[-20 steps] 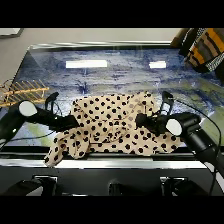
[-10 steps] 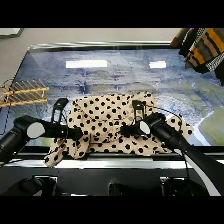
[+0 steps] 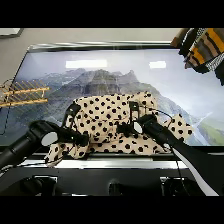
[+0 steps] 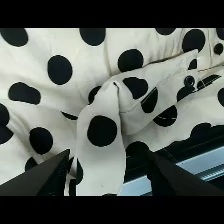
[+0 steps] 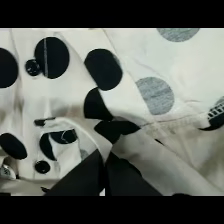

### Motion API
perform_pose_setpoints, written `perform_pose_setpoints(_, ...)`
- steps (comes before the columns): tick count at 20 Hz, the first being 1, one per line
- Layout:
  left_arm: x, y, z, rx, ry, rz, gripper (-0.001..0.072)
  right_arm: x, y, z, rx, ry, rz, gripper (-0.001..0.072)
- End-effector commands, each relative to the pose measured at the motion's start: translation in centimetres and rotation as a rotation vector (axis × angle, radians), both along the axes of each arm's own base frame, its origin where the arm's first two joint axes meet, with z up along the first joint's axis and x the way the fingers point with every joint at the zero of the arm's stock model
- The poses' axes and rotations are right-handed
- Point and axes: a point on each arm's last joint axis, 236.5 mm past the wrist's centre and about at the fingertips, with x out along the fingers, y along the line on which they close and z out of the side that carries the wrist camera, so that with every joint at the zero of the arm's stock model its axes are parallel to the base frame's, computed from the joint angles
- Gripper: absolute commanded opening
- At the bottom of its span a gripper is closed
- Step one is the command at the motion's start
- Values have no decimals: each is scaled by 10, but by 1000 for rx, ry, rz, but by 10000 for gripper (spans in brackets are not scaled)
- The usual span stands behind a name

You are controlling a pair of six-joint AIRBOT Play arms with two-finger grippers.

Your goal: Fold the clothes and pants, and hang the long-sleeved shirts on hangers.

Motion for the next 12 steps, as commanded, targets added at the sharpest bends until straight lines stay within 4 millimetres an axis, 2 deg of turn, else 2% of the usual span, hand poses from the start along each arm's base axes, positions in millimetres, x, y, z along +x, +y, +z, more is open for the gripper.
perform_pose_setpoints(1,-2,-16,-14,22,-12,-88,545,-7,-17,-2,-62,35,-53,21)
perform_pose_setpoints(3,-7,-25,-25,48,-15,-180,545,-17,-24,7,-80,61,-56,21)
perform_pose_setpoints(7,-4,-22,-36,170,-90,-306,545,-21,-27,18,-75,60,-58,21)
perform_pose_setpoints(12,18,-23,-35,176,-166,-228,545,-33,-18,18,-31,119,-99,21)
